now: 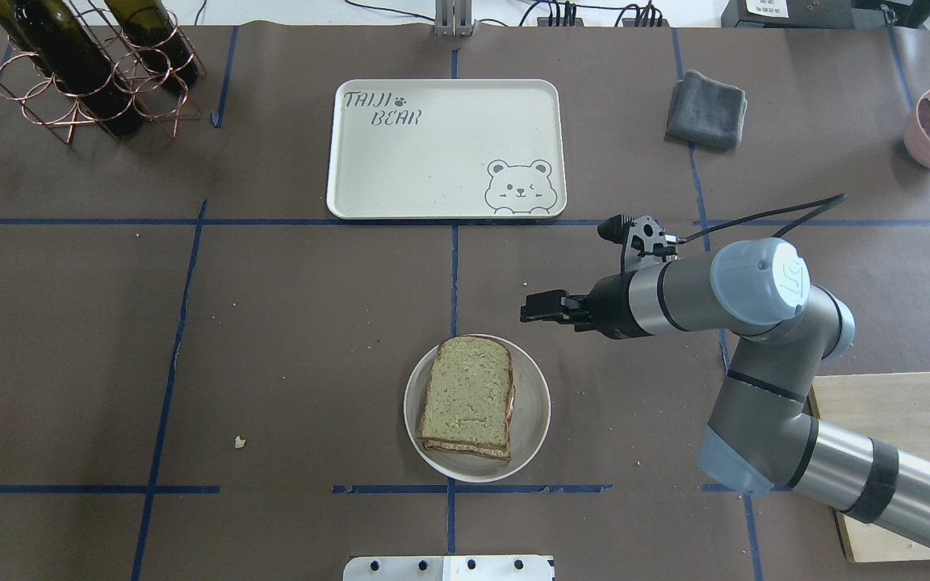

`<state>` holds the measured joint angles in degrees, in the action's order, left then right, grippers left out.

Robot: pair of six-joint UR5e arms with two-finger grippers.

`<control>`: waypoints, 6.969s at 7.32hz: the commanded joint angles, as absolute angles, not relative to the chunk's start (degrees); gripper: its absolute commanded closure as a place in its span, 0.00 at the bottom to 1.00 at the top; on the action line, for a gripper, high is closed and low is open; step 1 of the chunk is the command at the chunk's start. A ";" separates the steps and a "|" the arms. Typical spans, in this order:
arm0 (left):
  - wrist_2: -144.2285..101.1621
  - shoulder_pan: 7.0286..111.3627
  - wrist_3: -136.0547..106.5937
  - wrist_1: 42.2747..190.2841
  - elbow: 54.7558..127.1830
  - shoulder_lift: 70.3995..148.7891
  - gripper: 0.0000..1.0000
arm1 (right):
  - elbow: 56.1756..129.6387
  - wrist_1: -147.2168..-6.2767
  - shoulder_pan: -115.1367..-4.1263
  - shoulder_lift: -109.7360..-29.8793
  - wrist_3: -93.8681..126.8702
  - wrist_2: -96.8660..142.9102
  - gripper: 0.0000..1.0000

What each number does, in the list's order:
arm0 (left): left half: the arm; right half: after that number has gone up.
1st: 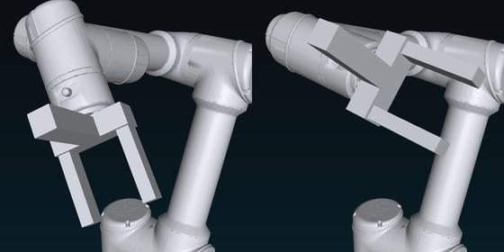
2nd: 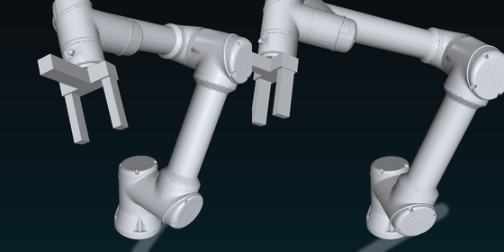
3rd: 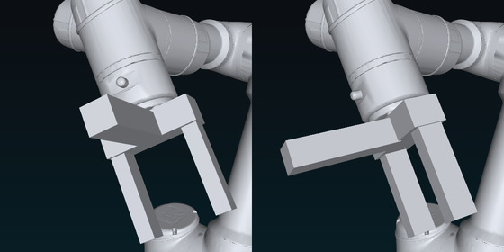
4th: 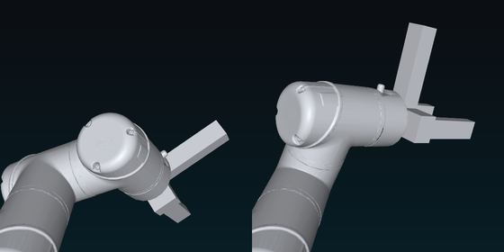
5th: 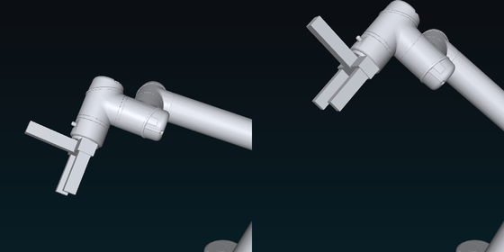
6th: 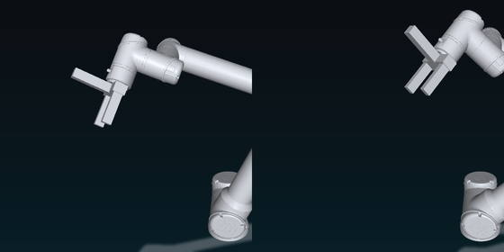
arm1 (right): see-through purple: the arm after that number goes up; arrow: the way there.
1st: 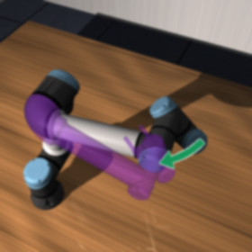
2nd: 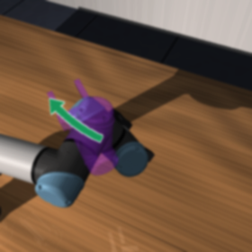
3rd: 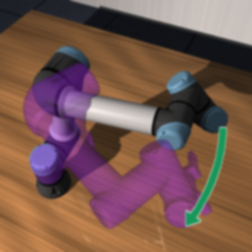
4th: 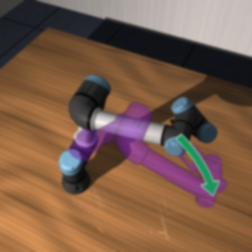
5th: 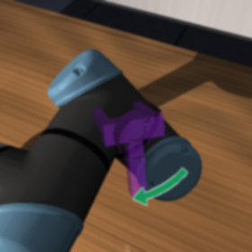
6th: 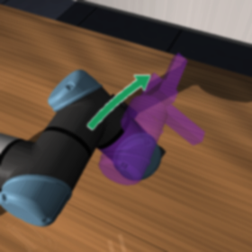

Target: Make sandwich and place on tray

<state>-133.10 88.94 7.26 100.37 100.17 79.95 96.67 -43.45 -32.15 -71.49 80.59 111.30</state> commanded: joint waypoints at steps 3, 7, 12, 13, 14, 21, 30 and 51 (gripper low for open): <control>-132.63 88.95 7.29 100.37 102.20 79.98 0.00 | 107.89 -76.90 -45.06 -71.54 61.24 121.01 0.00; -133.07 88.68 7.20 108.24 103.45 80.77 0.00 | 110.93 -88.24 -58.13 -81.08 30.25 127.12 0.00; -133.07 88.33 6.86 121.66 102.75 85.51 0.00 | 107.84 -95.94 -81.78 -97.27 -8.19 132.72 0.00; -134.46 88.16 4.25 126.69 101.09 86.65 0.00 | 107.58 -96.24 -86.09 -101.21 -12.00 132.89 0.00; -141.09 86.76 -3.35 126.82 100.64 89.18 0.00 | 107.40 -95.89 -88.05 -104.30 -12.04 132.80 0.00; -124.94 46.11 -50.11 126.65 108.63 102.11 0.00 | 104.07 -93.62 -88.07 -104.41 -11.43 132.01 0.00; -99.15 20.93 -79.89 124.63 101.34 112.50 0.44 | 103.62 -93.60 -88.07 -104.59 -11.43 132.19 0.00; -104.48 30.38 -103.54 124.02 97.57 118.28 1.00 | 100.99 -92.47 -88.07 -104.85 -11.78 132.10 0.00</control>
